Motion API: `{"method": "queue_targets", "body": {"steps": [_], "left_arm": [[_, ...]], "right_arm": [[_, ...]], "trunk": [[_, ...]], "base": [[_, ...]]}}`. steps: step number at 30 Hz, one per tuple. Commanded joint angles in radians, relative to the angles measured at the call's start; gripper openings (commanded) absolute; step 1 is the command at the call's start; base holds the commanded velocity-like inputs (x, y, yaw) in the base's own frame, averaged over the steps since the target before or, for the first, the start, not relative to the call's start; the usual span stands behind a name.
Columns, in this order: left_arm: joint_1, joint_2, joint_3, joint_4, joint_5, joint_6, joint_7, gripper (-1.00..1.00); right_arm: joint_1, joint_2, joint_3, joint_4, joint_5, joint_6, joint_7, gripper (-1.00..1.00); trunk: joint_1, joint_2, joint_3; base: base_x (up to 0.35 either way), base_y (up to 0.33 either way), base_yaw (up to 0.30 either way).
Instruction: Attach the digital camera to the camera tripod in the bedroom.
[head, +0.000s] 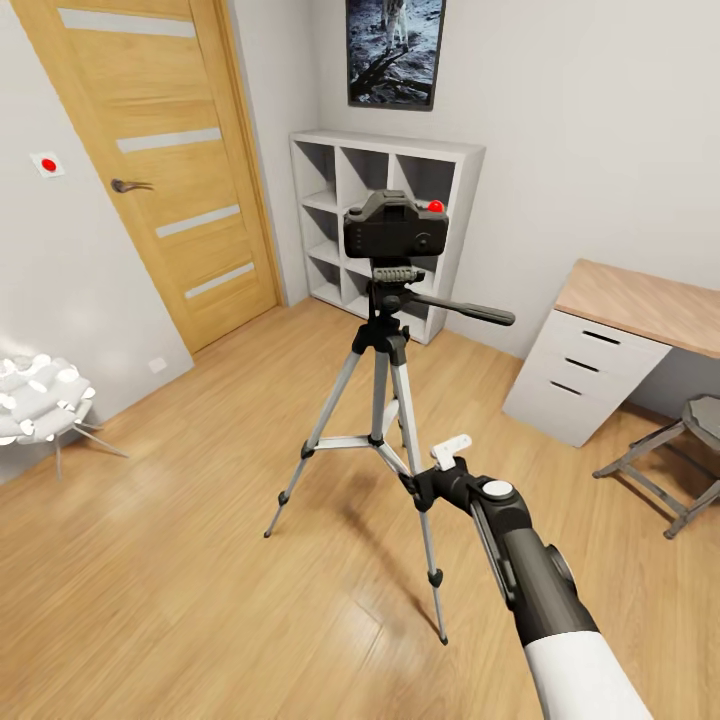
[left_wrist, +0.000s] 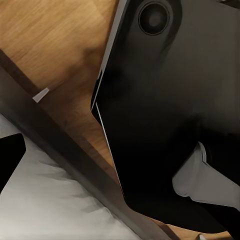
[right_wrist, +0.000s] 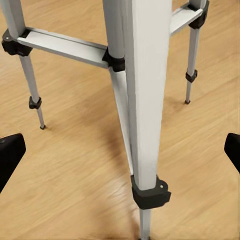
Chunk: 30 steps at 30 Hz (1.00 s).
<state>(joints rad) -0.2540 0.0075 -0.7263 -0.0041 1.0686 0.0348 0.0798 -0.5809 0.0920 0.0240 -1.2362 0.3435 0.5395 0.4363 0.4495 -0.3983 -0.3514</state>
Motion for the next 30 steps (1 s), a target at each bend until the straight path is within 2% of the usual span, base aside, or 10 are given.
{"method": "queue_targets", "body": {"steps": [1, 8, 15, 21, 30], "left_arm": [[-0.001, 0.000, -0.008, -0.001, 0.007, 0.004, 0.003, 1.00], [-0.001, 0.001, -0.009, -0.004, 0.006, 0.004, 0.003, 1.00], [-0.001, 0.001, -0.010, -0.008, 0.006, 0.004, 0.003, 1.00], [-0.001, 0.002, -0.010, -0.009, 0.005, 0.003, 0.003, 1.00], [-0.001, 0.002, -0.009, -0.010, 0.007, 0.003, 0.003, 1.00]], "right_arm": [[0.000, -0.003, -0.001, 0.006, 0.010, 0.003, 0.007, 1.00], [0.017, -0.042, -0.005, 0.101, 0.009, -0.007, 0.003, 1.00], [0.064, -0.110, -0.007, 0.307, 0.007, -0.053, -0.007, 1.00], [0.079, -0.159, -0.007, 0.549, 0.005, -0.166, -0.014, 1.00], [0.084, -0.210, -0.007, 0.916, 0.000, -0.362, -0.079, 1.00]], "trunk": [[0.000, -0.002, -0.002], [0.000, -0.002, -0.002], [0.000, -0.002, -0.002], [0.000, -0.002, -0.002], [0.000, -0.002, -0.002]], "base": [[0.000, 0.000, 0.000], [0.000, 0.000, 0.000], [0.000, 0.000, 0.000], [0.000, 0.000, 0.000], [0.000, 0.000, 0.000]]}}
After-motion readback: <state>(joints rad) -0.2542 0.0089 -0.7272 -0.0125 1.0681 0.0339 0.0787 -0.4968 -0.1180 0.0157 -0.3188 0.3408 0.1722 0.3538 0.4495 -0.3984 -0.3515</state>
